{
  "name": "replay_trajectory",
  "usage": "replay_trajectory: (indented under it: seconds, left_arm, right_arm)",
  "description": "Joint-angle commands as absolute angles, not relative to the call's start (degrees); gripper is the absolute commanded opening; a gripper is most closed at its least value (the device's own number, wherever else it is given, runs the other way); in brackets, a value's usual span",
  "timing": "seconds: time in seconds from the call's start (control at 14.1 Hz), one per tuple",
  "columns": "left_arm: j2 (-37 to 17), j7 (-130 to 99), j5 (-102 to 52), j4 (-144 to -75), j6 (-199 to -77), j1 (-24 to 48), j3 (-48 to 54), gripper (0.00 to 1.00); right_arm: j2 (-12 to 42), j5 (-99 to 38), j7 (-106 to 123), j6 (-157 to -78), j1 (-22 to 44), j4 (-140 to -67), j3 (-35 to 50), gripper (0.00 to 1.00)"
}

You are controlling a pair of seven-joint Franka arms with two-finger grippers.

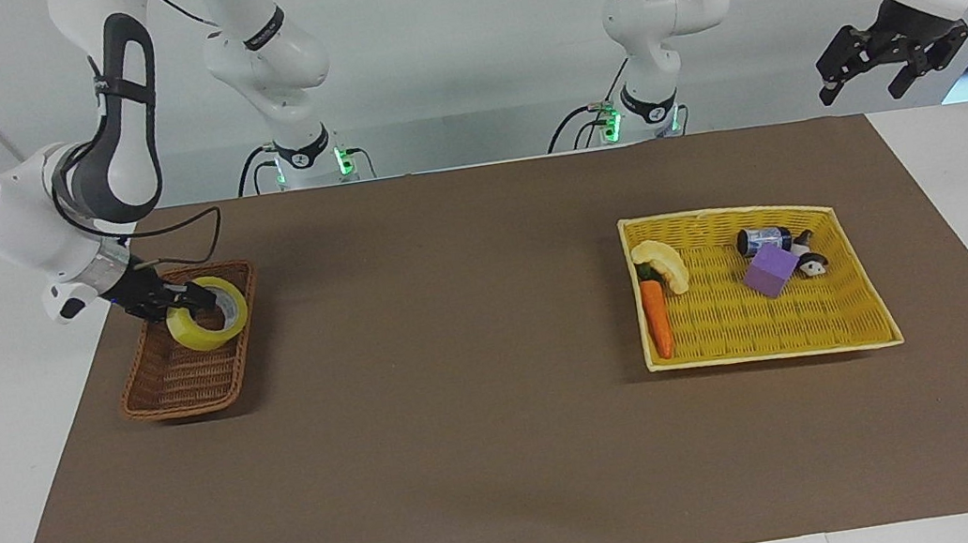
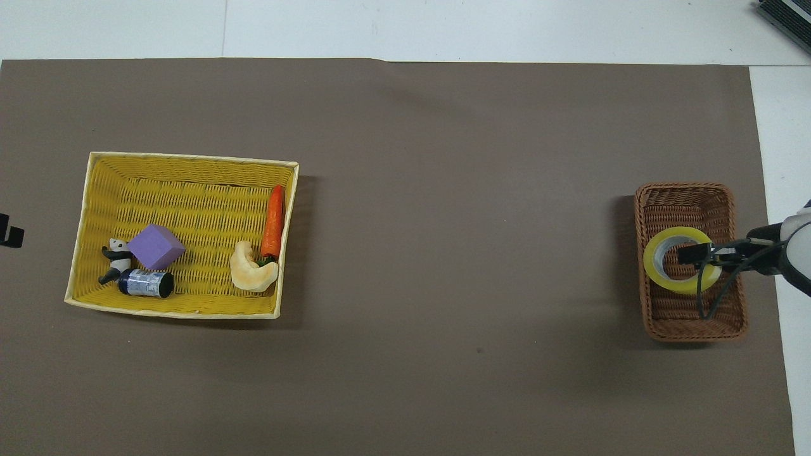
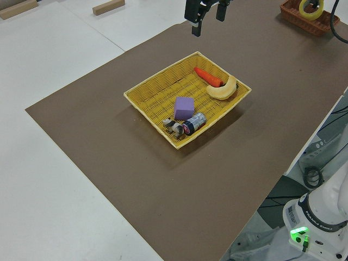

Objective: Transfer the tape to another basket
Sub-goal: 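Lower the tape into the wicker basket and open the right gripper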

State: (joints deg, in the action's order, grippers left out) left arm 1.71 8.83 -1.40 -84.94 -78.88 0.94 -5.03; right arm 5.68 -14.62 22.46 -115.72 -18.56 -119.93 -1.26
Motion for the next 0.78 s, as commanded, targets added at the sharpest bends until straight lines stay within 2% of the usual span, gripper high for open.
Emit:
replay_trajectory:
  seconds: [0.0,0.28,0.36,0.5,0.57,0.64,0.71]
  left_arm:
    - [1.3,9.8,-0.5,-83.8,-77.3,0.2,-4.7,1.00]
    - [1.3,9.8,-0.7,-83.8,-77.7,1.1,-4.4,1.00]
    - [1.2,9.8,-0.7,-83.8,-77.7,1.1,-4.4,1.00]
    - [1.3,9.8,-0.7,-83.8,-77.7,0.8,-4.5,1.00]
    - [1.3,9.8,-0.7,-83.9,-77.7,0.6,-4.5,1.00]
    - [1.2,9.8,-0.7,-83.8,-77.7,0.5,-4.5,1.00]
    - [1.3,9.8,-0.7,-83.9,-77.7,0.5,-4.5,1.00]
  right_arm:
    - [4.2,-12.6,24.0,-116.7,-19.4,-121.1,-0.5,0.00]
    - [6.1,-11.8,25.5,-118.4,-20.4,-121.3,-0.5,0.00]
    - [6.1,-11.8,25.6,-118.7,-20.4,-121.3,-0.5,0.07]
    - [6.2,-11.7,25.5,-118.8,-20.3,-121.3,-0.5,0.44]
    - [6.4,-11.7,25.6,-118.8,-20.4,-121.3,-0.5,0.76]
    - [6.6,-11.7,25.6,-118.8,-20.4,-121.3,-0.5,1.00]
    - [6.7,-11.7,25.6,-118.7,-20.5,-121.0,-0.5,1.00]
